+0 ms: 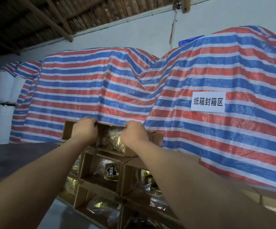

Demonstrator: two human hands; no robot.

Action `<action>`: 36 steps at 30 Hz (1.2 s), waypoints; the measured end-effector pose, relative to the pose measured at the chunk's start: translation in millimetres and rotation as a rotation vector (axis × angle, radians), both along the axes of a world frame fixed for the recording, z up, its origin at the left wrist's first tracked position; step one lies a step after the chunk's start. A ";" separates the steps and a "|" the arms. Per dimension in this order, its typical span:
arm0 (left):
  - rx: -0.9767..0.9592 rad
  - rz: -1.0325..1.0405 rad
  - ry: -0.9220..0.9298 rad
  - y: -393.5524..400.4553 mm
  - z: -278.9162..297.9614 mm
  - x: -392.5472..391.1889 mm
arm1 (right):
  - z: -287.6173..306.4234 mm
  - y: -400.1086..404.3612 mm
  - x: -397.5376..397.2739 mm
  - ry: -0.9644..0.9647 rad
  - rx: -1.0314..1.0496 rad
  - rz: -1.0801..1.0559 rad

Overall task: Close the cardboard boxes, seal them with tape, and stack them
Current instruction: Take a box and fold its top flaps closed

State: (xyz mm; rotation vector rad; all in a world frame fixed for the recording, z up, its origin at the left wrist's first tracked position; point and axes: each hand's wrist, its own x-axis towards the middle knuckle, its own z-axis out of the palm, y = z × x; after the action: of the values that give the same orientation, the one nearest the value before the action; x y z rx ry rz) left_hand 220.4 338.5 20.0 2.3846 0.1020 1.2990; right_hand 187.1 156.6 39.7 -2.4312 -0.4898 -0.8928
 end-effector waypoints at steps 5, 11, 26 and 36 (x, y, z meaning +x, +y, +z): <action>-0.073 -0.141 -0.168 -10.6 6.7 -9.5 | 9.6 -14.0 -8.8 -0.056 0.132 0.035; -0.141 -0.232 -0.197 -28.6 26.7 -37.0 | 44.0 -34.7 -40.1 0.065 0.196 0.080; 0.106 -0.333 0.251 -195.4 143.1 -182.2 | 133.3 -215.2 -204.0 0.456 0.220 -0.107; 0.302 -0.500 0.659 -336.4 88.6 -232.0 | 71.8 -369.3 -260.8 0.788 0.312 -0.264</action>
State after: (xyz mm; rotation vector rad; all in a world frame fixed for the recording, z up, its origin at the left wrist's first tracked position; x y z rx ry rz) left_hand -11.6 2.1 108.5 2.7469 -0.4994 0.2942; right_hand -73.7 -212.7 111.5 -2.3323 0.2449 -0.0383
